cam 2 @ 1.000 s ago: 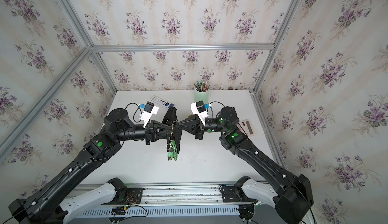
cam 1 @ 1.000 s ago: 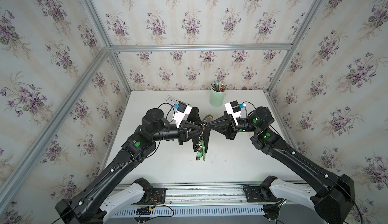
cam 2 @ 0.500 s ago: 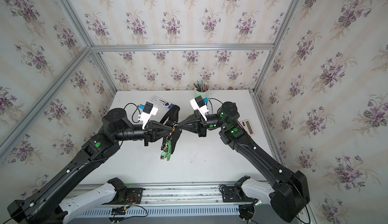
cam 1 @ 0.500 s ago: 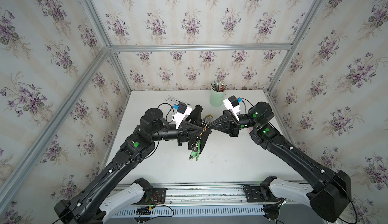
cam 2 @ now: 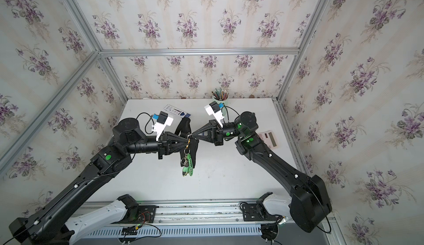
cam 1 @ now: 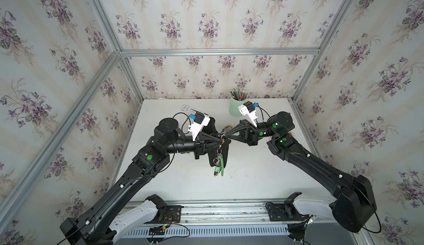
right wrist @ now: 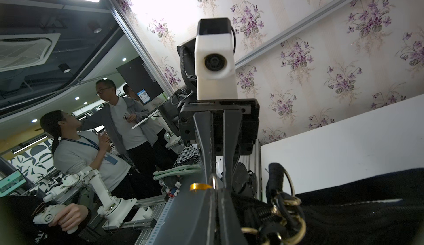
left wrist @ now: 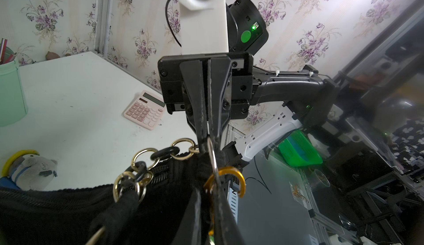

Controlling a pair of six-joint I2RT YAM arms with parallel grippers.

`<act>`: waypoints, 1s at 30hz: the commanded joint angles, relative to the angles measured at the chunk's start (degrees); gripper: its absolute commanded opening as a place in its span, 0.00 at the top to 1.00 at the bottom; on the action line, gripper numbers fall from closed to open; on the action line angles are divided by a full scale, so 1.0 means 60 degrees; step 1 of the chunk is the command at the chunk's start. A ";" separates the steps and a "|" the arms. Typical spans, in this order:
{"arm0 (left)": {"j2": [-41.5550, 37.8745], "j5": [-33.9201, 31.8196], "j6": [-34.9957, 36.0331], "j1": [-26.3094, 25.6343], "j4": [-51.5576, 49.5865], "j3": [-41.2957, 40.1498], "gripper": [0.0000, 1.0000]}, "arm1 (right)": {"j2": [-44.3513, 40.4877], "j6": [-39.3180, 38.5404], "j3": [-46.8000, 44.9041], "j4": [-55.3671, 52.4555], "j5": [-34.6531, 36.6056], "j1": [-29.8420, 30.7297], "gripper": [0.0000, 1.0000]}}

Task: Remove the decoration from the bag
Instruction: Remove the decoration item from the bag.

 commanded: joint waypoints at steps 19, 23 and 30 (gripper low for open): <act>-0.0458 0.0179 -0.0027 -0.0009 0.1463 -0.0467 0.65 | 0.0151 0.0737 0.0116 0.0557 -0.0140 -0.0018 1.00; -0.0539 -0.0066 0.0050 -0.0009 0.1268 -0.0528 0.65 | 0.0201 0.0731 0.0234 0.0524 -0.0166 -0.0084 1.00; -0.0447 -0.0212 -0.0028 -0.0009 0.1067 -0.0526 0.55 | 0.0168 0.0508 0.0270 0.0444 -0.0067 -0.0285 1.00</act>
